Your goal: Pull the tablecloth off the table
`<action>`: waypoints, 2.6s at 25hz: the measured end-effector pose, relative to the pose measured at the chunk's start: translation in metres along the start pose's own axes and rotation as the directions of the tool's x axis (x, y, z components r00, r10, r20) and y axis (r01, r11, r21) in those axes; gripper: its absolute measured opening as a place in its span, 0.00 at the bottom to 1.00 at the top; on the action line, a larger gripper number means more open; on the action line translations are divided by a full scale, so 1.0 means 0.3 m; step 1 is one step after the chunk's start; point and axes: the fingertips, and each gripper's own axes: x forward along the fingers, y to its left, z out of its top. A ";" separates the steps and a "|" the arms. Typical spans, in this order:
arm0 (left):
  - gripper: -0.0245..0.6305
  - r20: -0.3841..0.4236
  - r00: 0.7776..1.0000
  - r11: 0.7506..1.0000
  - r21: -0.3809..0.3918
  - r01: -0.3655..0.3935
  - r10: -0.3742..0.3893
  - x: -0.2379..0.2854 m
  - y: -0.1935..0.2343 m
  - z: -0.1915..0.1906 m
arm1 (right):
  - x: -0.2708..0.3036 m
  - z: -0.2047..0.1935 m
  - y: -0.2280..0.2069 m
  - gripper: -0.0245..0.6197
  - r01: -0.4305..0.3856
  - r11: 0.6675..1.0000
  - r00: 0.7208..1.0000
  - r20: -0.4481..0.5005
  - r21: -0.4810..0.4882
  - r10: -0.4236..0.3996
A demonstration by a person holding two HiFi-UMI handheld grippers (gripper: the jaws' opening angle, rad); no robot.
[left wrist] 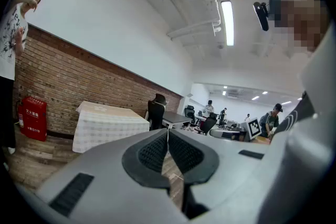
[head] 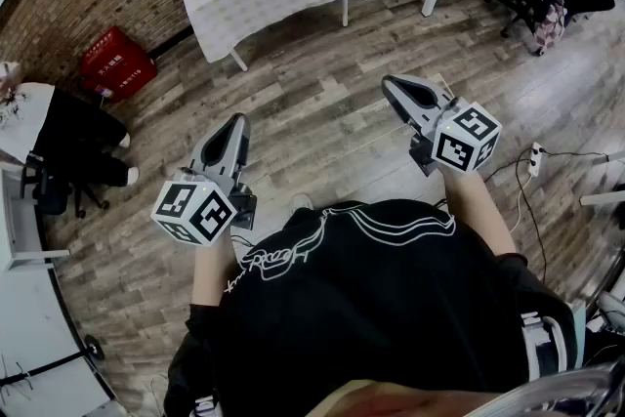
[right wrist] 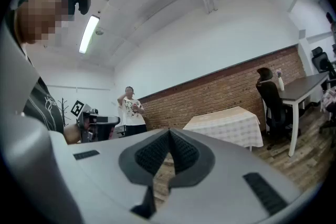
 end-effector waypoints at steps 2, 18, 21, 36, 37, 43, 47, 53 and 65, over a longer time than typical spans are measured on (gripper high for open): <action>0.05 -0.006 1.000 1.000 0.007 0.003 -0.003 0.009 -0.001 -0.001 | 0.002 0.001 -0.006 0.03 0.002 1.000 1.000 0.002 -0.001 -0.002; 0.05 0.003 1.000 0.999 0.038 0.021 -0.021 0.097 -0.019 0.033 | -0.046 0.056 -0.084 0.03 0.027 0.999 0.999 0.028 -0.039 -0.026; 0.05 0.005 1.000 1.000 0.025 0.010 -0.011 0.111 0.012 0.025 | -0.027 0.049 -0.104 0.03 0.028 0.999 0.999 0.024 -0.036 -0.027; 0.05 -0.035 0.999 0.999 -0.041 -0.029 0.027 0.407 0.340 0.032 | 0.276 0.019 -0.399 0.03 0.047 0.998 0.998 -0.031 0.045 -0.046; 0.05 -0.038 0.999 0.998 -0.046 -0.031 0.030 0.449 0.376 0.041 | 0.309 0.024 -0.435 0.03 0.051 0.997 0.998 -0.036 0.049 -0.050; 0.05 -0.048 0.999 0.996 -0.085 -0.031 0.027 0.724 0.609 0.116 | 0.532 0.086 -0.677 0.03 0.084 0.994 0.994 -0.073 0.068 -0.079; 0.05 -0.031 0.998 0.994 -0.097 -0.049 0.046 0.900 0.784 0.184 | 0.696 0.133 -0.845 0.04 0.101 0.993 0.991 -0.100 0.061 -0.094; 0.05 -0.032 0.997 0.993 -0.091 -0.077 0.075 1.101 0.951 0.213 | 0.885 0.167 -1.035 0.04 0.111 0.992 0.988 -0.116 0.051 -0.105; 0.06 -0.079 0.962 0.957 -0.108 -0.267 0.260 1.227 1.251 0.106 | 1.054 0.095 -1.424 0.04 0.145 0.987 0.975 -0.182 0.071 -0.130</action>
